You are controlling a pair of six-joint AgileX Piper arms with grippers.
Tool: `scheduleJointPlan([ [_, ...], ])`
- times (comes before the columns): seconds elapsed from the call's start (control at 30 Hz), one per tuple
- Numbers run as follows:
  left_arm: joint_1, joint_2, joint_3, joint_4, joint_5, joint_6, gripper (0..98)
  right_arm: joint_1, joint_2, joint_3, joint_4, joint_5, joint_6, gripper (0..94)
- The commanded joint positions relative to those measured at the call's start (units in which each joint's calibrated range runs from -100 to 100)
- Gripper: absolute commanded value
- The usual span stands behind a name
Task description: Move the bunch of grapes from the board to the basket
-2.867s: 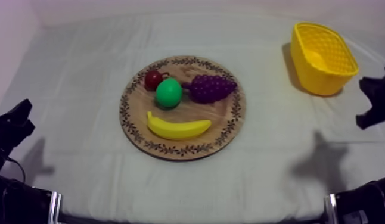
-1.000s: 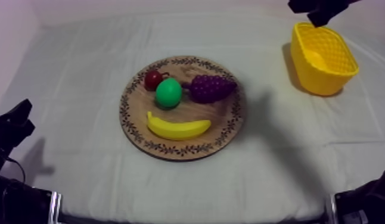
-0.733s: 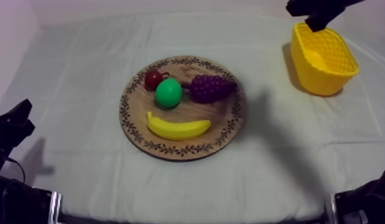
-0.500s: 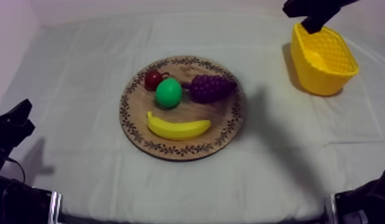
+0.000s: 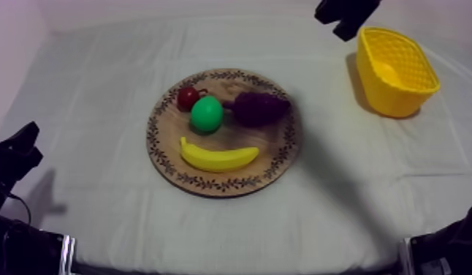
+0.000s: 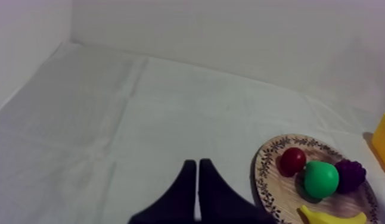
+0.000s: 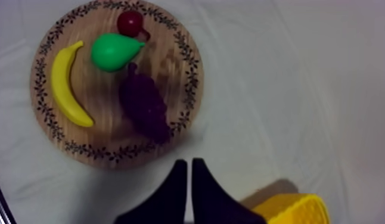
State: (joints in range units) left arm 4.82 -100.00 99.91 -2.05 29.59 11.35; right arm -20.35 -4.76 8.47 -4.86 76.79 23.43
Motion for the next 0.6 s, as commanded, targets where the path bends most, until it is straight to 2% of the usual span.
scheduleJointPlan([
  [0.0, 0.0, 0.0, 0.0, -0.02, 0.0, 0.0, 0.1, -0.1, 3.0, -3.3, 0.0, 1.6, 0.9, 0.5],
  [0.27, 0.0, 0.0, 0.0, -0.02, 0.0, 0.0, 0.1, -0.8, 11.1, -13.0, 0.2, 6.7, 3.5, 0.5],
  [0.57, 0.0, 0.0, 0.0, -0.02, 0.0, 0.0, 0.1, -2.3, 19.7, -19.7, -0.4, 10.1, 4.6, 0.5],
])
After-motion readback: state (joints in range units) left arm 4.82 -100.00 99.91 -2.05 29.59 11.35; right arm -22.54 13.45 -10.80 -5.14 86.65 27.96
